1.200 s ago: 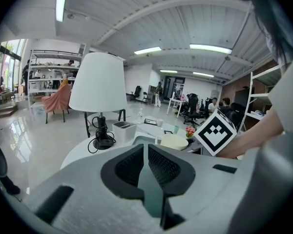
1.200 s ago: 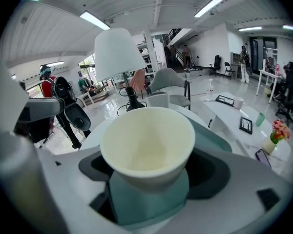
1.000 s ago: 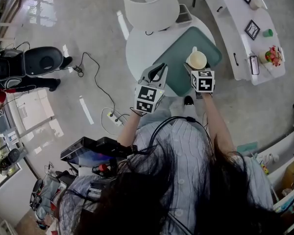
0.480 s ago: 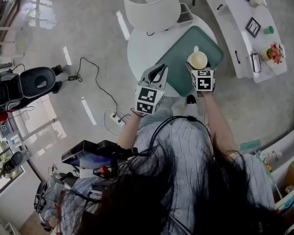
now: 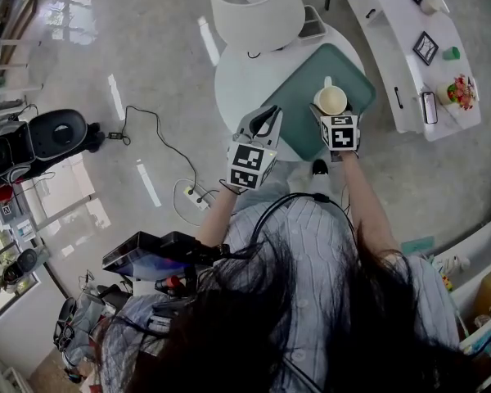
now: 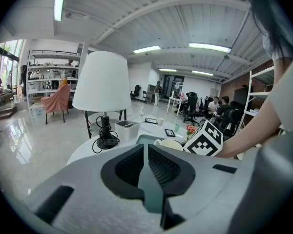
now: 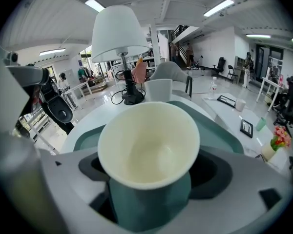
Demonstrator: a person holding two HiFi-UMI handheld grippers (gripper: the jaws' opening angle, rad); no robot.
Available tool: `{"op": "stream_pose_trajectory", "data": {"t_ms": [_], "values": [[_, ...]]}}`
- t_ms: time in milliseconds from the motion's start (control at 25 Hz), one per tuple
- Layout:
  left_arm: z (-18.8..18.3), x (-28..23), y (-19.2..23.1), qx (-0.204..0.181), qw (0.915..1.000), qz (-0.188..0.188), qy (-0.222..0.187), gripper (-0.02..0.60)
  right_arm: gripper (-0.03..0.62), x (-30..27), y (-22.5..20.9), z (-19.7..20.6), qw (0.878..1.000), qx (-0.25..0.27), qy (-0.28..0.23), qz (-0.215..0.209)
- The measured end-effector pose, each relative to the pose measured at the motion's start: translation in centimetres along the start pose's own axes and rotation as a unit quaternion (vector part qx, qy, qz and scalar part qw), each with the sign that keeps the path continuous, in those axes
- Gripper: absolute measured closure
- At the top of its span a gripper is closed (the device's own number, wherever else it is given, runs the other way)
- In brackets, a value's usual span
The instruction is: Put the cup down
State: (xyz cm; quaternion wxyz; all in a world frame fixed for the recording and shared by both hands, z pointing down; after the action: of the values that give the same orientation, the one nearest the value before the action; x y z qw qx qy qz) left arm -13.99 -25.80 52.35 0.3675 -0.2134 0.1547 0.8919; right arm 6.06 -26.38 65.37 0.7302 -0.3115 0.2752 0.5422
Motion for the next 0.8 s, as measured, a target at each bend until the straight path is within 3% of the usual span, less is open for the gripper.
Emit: {"op": "stream_pose_trajectory", "data": {"t_ms": [160, 520, 800], "values": [[-0.1, 0.1, -0.3, 0.0, 1.0, -0.004, 0.0, 0.563, 0.186, 0.5, 0.1, -0.2, 1.0, -0.003, -0.001, -0.002], [0.0, 0.4, -1.2, 0.005, 0.9999, -0.016, 0.0, 0.563, 0.186, 5.0, -0.1, -2.8, 0.994, -0.057, -0.091, -0.004], [-0.3, 0.2, -2.9, 0.005, 0.9998, -0.017, -0.006, 0.563, 0.187, 9.3, -0.3, -3.5, 0.988, -0.094, -0.121, -0.014]]}}
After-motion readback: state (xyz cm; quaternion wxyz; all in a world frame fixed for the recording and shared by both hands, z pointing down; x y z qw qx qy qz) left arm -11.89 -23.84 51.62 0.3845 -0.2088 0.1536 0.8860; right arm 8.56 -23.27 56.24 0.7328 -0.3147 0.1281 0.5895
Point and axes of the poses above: the fingertips, and each gripper's own axes: x backward along the fingers, y to its left, z out of its underside, the point moved 7 cm from there along x, backward along the fingers, and after that the axes turned 3 degrees about -z, right-handed, at the moved point
